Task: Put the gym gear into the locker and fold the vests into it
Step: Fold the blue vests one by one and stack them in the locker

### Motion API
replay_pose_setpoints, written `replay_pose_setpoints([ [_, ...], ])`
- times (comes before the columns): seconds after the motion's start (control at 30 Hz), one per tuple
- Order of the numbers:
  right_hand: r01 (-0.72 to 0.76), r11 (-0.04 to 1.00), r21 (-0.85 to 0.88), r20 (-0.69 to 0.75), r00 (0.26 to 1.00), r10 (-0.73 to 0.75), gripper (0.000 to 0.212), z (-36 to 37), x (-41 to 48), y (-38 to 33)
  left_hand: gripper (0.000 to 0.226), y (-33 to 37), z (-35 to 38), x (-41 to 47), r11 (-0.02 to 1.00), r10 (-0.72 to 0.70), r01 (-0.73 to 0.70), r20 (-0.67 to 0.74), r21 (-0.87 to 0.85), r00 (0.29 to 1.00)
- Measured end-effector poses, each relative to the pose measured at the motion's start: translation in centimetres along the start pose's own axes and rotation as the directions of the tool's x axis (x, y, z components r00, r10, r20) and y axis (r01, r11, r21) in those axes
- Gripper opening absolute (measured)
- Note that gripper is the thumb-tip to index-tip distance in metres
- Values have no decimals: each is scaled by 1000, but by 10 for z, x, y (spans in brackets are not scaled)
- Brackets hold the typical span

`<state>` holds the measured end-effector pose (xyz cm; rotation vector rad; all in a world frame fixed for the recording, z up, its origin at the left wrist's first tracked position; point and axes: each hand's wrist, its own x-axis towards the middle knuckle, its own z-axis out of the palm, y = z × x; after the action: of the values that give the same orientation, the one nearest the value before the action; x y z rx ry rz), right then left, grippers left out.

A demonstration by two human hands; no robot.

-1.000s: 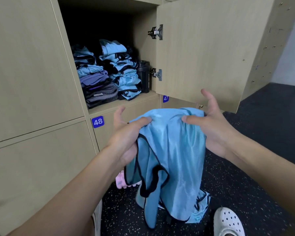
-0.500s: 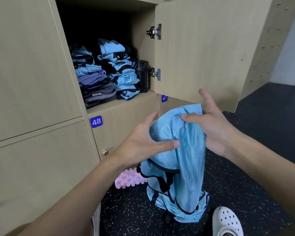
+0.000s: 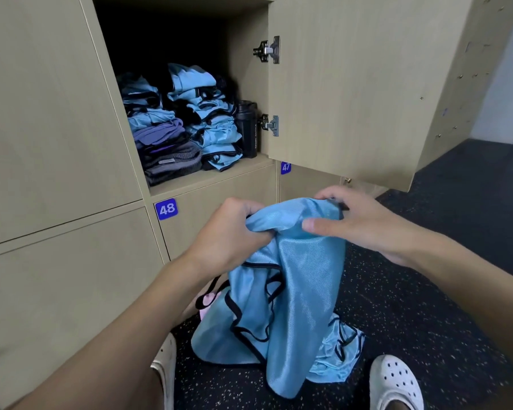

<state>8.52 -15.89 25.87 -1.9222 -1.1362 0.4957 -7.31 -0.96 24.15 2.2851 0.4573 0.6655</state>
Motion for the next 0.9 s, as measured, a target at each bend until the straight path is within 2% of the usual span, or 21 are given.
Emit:
replay_pose_setpoints([
  [0.07, 44, 996, -83, 84, 996, -37, 63, 5, 0, 0, 12, 2, -1, 0, 1000, 1, -1, 3, -12, 1000],
  [0.17, 97, 992, -85, 119, 989, -87, 77, 15, 3, 3, 13, 2, -2, 0, 1000, -3, 3, 10, -21, 1000],
  [0.2, 108, 990, -91, 110, 989, -98, 72, 17, 5, 4, 11, 1, -2, 0, 1000, -7, 8, 12, -26, 1000],
  [0.3, 121, 991, -59, 70, 991, -117, 23, 19, 9, 2, 5, -2, -3, 1, 999, -37, 37, -1, -28, 999],
  [0.33, 116, 992, -59, 33, 993, -114, 15, 19, 9, 2, 4, -3, -3, 2, 998, -51, 51, -2, -27, 999],
  [0.53, 88, 995, -49, -215, 972, -97, 10, 20, 15, 3, 4, -9, -1, -2, 978, -203, 210, 203, -11, 958],
  [0.63, 47, 992, -113, -263, 962, -75, 15, 26, 16, 4, 14, -13, 11, 0, 941, -294, 305, 96, -146, 951],
  [0.73, 51, 991, -120, -278, 957, -82, 13, 33, 15, 0, 2, -5, 20, 3, 822, -434, 397, 2, -408, 901],
  [0.8, 40, 993, -108, -256, 964, -67, 20, 39, 12, -5, 10, 2, 21, 6, 674, -522, 453, 57, -583, 851],
  [0.83, 47, 995, -84, -230, 971, -65, 27, 42, 10, -8, 20, 3, 20, 9, 596, -529, 466, 117, -654, 840],
  [0.9, 81, 997, -11, -126, 989, -82, 46, 48, 5, -12, 55, 7, 15, 11, 493, -468, 472, 235, -731, 852],
])
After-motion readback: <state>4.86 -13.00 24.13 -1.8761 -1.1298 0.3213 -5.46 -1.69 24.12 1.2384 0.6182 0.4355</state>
